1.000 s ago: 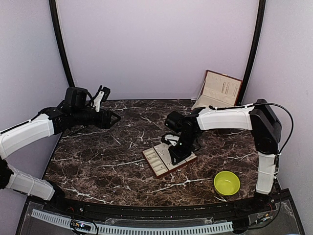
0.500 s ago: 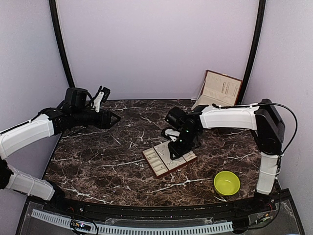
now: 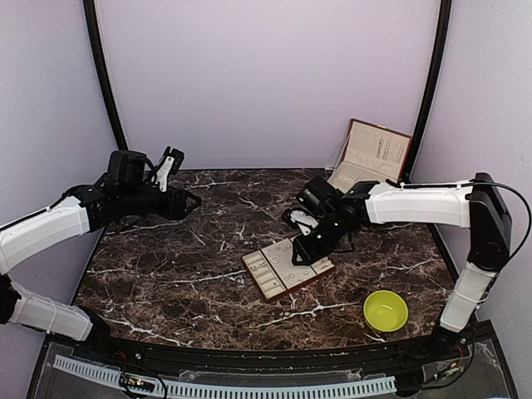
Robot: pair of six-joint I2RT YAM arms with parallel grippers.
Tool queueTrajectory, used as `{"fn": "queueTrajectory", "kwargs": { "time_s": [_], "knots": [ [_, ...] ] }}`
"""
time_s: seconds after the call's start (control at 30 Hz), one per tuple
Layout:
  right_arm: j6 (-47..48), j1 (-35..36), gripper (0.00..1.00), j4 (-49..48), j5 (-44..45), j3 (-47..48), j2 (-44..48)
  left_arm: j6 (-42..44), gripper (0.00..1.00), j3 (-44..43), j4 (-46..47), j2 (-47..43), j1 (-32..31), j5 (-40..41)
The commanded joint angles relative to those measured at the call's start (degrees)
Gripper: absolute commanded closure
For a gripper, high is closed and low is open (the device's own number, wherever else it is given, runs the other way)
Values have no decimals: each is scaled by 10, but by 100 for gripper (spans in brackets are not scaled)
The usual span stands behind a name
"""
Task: Organize the mixed jewelry
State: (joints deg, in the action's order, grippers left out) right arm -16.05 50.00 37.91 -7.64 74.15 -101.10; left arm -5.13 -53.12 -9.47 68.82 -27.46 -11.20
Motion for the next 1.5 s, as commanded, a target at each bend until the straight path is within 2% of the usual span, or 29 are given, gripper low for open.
{"fn": "queueTrajectory", "kwargs": {
  "time_s": [0.0, 0.27, 0.5, 0.97, 1.47],
  "knots": [
    [-25, 5, 68, -68, -11, -50, 45, 9, 39, 9, 9, -15, 4, 14],
    [-44, 4, 66, -145, -31, -146, 86, 20, 39, 17, 14, -14, 4, 36],
    [-37, 4, 66, -183, -41, -189, 93, 25, 39, 19, 16, -10, 4, 42],
    [-7, 7, 65, -205, -24, -191, 81, 29, 39, 19, 15, -1, 4, 48],
    [11, 16, 69, -202, -6, -191, 59, 29, 39, 19, 16, 4, 4, 47]
  ]
}}
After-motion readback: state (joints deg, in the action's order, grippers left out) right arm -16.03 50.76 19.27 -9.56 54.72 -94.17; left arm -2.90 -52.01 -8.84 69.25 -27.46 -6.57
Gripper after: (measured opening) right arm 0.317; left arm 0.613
